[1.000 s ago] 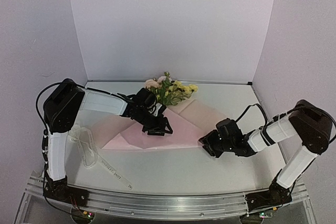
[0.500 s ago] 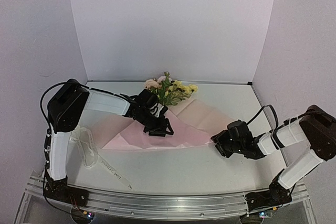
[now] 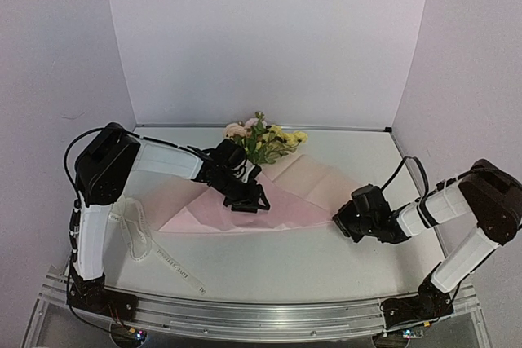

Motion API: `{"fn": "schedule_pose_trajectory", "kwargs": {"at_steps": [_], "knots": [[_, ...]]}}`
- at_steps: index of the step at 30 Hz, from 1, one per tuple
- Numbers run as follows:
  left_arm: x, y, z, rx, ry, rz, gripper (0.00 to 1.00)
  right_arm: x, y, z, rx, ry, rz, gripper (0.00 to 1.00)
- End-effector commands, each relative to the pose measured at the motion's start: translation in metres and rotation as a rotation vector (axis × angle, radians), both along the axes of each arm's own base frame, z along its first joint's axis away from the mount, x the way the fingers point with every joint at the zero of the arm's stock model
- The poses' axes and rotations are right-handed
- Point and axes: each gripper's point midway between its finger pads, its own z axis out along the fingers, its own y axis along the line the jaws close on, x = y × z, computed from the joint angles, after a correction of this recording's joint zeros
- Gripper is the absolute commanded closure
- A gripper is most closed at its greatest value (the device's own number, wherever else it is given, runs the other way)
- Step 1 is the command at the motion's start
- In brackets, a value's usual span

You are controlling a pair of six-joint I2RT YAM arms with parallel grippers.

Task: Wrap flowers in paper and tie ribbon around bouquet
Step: Pick up the one-fourth-folded wrapping paper from the center of the board, then fold the one-fourth-folded wrapping paper at the center of the board.

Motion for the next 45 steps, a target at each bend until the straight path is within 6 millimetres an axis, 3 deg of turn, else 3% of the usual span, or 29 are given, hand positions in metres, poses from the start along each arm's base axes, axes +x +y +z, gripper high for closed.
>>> {"fn": "schedule_pose_trajectory", "kwargs": {"at_steps": [1, 7, 14, 19, 22, 28, 37, 45], "knots": [[0.009, -0.008, 0.010, -0.022, -0.028, -0.018, 0.50, 0.012, 0.000, 0.021, -0.040, -0.075, 0.016, 0.92], [0.010, -0.009, 0.007, -0.021, -0.023, -0.017, 0.50, 0.016, 0.024, 0.064, -0.096, -0.218, 0.121, 1.00], [0.010, -0.009, 0.002, -0.016, -0.016, -0.010, 0.50, 0.010, 0.093, 0.123, -0.202, -0.397, 0.325, 1.00], [0.011, -0.009, -0.001, -0.012, -0.012, -0.008, 0.50, 0.011, 0.140, 0.137, -0.194, -0.431, 0.438, 1.00], [0.010, -0.008, -0.003, -0.006, -0.011, -0.006, 0.50, 0.013, 0.158, 0.147, -0.172, -0.447, 0.468, 1.00], [0.011, -0.009, -0.002, -0.012, -0.015, -0.007, 0.51, 0.021, 0.160, 0.167, -0.172, -0.462, 0.437, 1.00], [0.008, -0.018, 0.039, -0.116, -0.058, -0.039, 0.54, 0.007, 0.100, 0.115, -0.241, -0.315, 0.240, 1.00], [-0.007, -0.033, 0.056, -0.182, -0.041, -0.089, 0.64, 0.008, 0.097, 0.121, -0.240, -0.327, 0.221, 1.00]]}}
